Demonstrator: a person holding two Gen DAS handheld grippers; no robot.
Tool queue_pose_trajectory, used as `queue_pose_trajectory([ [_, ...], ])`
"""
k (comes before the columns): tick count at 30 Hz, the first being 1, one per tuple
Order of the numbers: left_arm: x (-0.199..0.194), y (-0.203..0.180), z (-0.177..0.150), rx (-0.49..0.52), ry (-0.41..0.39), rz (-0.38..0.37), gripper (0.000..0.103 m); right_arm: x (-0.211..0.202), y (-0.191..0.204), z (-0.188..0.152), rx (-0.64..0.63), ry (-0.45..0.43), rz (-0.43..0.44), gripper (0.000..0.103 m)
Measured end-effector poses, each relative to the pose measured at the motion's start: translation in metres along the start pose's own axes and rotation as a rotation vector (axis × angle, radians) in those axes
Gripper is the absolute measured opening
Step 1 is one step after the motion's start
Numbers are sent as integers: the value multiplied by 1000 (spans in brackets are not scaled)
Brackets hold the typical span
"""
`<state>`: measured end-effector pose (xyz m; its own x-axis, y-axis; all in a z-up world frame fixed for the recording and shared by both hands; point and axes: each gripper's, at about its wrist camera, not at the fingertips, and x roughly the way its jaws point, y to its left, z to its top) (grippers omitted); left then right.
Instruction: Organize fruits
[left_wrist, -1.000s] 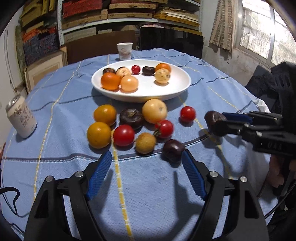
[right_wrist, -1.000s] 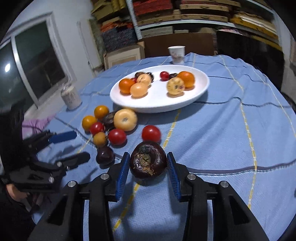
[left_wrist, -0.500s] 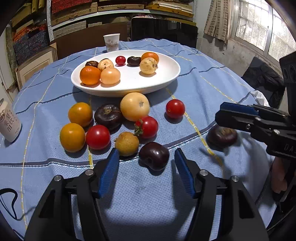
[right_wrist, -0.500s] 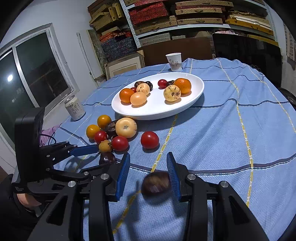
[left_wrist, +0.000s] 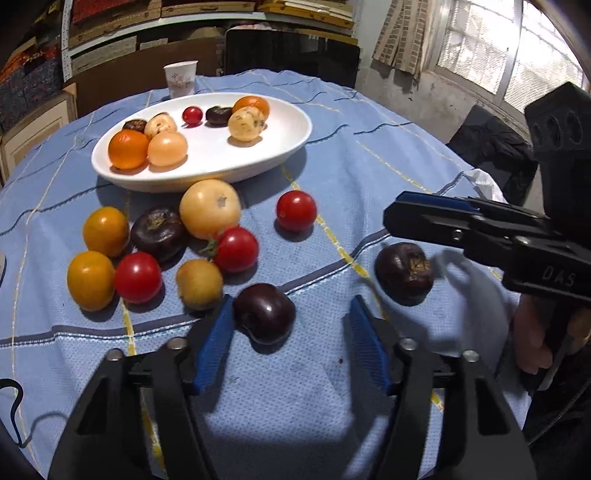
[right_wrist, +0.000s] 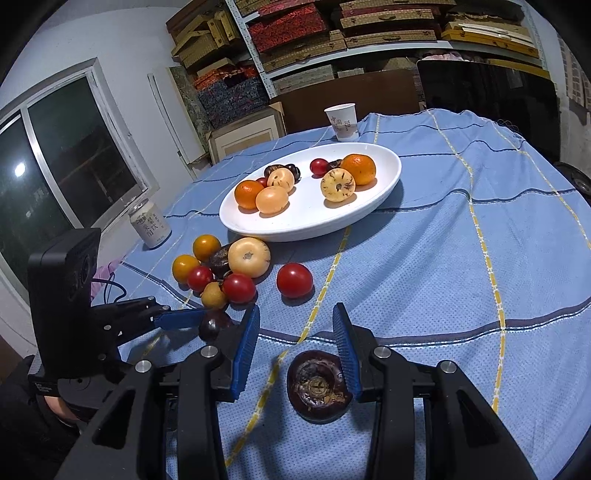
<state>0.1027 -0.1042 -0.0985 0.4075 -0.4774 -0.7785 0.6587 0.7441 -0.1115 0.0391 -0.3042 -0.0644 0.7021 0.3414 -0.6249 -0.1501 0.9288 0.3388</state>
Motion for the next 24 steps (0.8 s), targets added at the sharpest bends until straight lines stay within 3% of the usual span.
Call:
queue_pose_trajectory([
  [2, -2, -1, 0, 8, -12, -9, 39, -1, 0, -1, -5, 0, -13, 41],
  [6, 3, 4, 0, -20, 15, -14, 36, -8, 3, -4, -54, 22, -71, 42],
  [7, 4, 5, 0, -22, 20, -12, 37, -10, 3, -5, -71, 40, -83, 43],
  [9, 6, 0, 1, -5, 23, -14, 53, -13, 4, -9, -105, 73, -89, 44],
  [11, 8, -6, 2, 23, 27, 7, 62, -19, 7, -15, -141, 80, -105, 48],
  [13, 10, -9, 2, 37, 31, 25, 63, -22, 9, -21, -159, 92, -108, 48],
  [14, 10, -9, 2, 37, 31, 30, 60, -22, 9, -23, -163, 94, -105, 48],
  [17, 7, -1, 3, 2, 17, 28, 30, -22, 7, -28, -155, 98, -101, 48],
  [24, -17, -5, -1, 9, -65, 62, 30, -28, 8, -30, -162, 88, -110, 48],
])
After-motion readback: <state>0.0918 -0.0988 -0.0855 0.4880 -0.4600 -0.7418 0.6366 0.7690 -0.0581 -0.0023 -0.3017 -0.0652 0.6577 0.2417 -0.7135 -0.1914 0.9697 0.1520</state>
